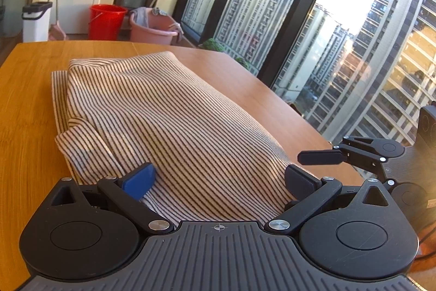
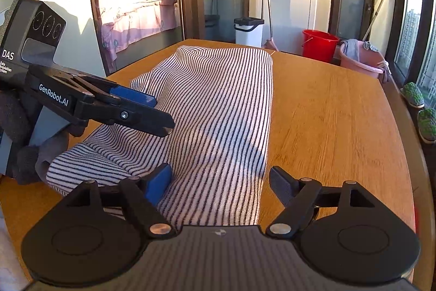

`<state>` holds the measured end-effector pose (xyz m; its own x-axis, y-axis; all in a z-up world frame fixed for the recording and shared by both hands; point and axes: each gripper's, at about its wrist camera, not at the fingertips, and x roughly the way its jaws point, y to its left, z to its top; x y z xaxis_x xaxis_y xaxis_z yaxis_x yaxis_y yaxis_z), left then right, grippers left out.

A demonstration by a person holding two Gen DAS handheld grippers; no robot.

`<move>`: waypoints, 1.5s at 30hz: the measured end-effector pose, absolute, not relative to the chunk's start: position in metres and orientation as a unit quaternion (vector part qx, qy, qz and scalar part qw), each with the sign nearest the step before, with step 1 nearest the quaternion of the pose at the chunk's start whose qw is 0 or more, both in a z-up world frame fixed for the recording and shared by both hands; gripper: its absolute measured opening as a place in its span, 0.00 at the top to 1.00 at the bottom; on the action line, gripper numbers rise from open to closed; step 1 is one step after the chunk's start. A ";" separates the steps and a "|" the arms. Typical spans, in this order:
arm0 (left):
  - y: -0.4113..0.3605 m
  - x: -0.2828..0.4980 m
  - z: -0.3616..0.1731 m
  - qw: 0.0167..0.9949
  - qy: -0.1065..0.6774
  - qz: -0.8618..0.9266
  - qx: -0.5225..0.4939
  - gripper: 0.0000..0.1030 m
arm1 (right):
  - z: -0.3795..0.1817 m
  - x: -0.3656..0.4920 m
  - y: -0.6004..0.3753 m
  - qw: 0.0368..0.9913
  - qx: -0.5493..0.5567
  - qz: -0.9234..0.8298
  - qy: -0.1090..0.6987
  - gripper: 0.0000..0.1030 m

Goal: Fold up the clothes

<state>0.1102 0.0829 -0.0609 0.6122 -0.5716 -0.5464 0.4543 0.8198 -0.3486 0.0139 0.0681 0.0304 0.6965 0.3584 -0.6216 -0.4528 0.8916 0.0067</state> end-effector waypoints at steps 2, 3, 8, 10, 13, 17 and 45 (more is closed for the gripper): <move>0.087 0.110 -0.061 0.898 0.334 -0.274 -0.088 0.00 | 0.038 0.009 0.072 0.919 -0.094 0.222 0.312 0.25; 0.089 0.110 -0.061 0.899 0.333 -0.268 -0.089 0.00 | 0.046 0.004 0.075 0.919 -0.102 0.229 0.304 0.28; 0.103 0.110 -0.057 0.906 0.327 -0.252 -0.096 0.00 | 0.071 -0.019 0.094 0.905 -0.133 0.289 0.284 0.41; 0.112 0.110 -0.051 0.914 0.322 -0.231 -0.087 0.00 | 0.058 -0.020 0.108 0.887 -0.160 0.306 0.306 0.41; 0.136 0.107 -0.041 0.923 0.317 -0.199 -0.090 0.00 | 0.045 -0.021 0.118 0.877 -0.199 0.313 0.307 0.39; 0.145 0.099 -0.024 0.932 0.308 -0.178 -0.067 0.00 | 0.069 -0.031 0.125 0.868 -0.228 0.337 0.284 0.39; 0.111 0.040 -0.018 0.931 0.204 -0.268 0.140 0.00 | 0.077 0.001 0.126 0.888 -0.100 0.340 0.294 0.82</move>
